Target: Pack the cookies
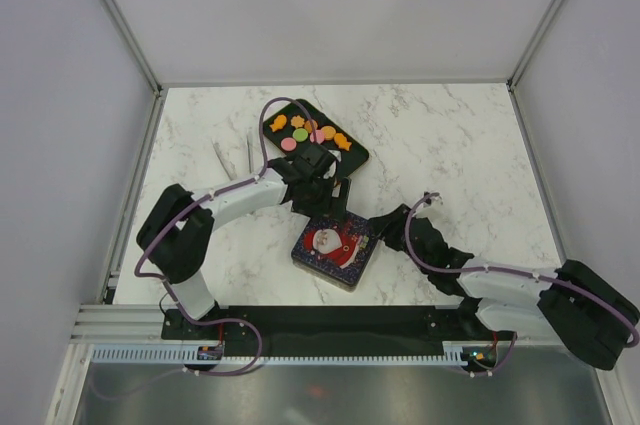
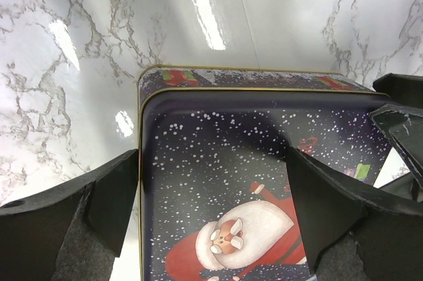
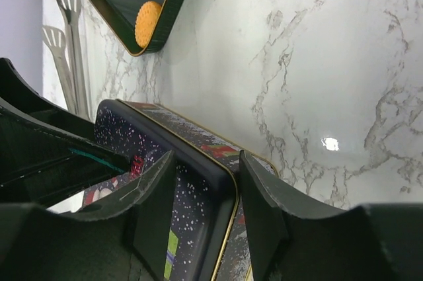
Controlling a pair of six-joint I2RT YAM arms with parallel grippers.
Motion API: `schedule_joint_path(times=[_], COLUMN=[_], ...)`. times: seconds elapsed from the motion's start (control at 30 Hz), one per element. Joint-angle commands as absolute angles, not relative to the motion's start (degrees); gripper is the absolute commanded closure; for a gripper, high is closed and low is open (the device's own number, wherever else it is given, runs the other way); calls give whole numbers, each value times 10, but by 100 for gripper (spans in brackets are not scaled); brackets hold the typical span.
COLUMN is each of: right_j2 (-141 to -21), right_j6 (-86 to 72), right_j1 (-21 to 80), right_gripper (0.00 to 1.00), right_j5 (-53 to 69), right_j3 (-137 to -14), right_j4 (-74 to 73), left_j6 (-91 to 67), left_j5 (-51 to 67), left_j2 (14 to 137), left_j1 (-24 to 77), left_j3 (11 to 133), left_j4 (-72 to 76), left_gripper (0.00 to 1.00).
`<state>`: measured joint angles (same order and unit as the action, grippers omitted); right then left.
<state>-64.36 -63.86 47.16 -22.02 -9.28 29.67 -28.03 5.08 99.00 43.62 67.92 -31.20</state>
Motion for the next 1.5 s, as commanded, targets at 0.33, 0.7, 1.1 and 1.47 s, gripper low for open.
schedule_joint_path(times=[0.33, 0.7, 1.1, 1.47], right_j2=[-579, -450, -391, -525], right_j6=[-469, -471, -577, -601], right_j1=[351, 354, 546, 610], right_gripper=[23, 11, 11, 25], right_j5=[-75, 67, -13, -48], right_j3=[-250, -213, -105, -70], right_j4=[28, -68, -28, 100], left_j6=[-280, -268, -305, -352], left_j5=[74, 73, 61, 66], left_j2=[948, 894, 806, 828], left_j1=[405, 397, 415, 440], left_j3=[694, 679, 533, 448], left_j4=[-268, -290, -249, -163], left_gripper=[4, 4, 4, 4])
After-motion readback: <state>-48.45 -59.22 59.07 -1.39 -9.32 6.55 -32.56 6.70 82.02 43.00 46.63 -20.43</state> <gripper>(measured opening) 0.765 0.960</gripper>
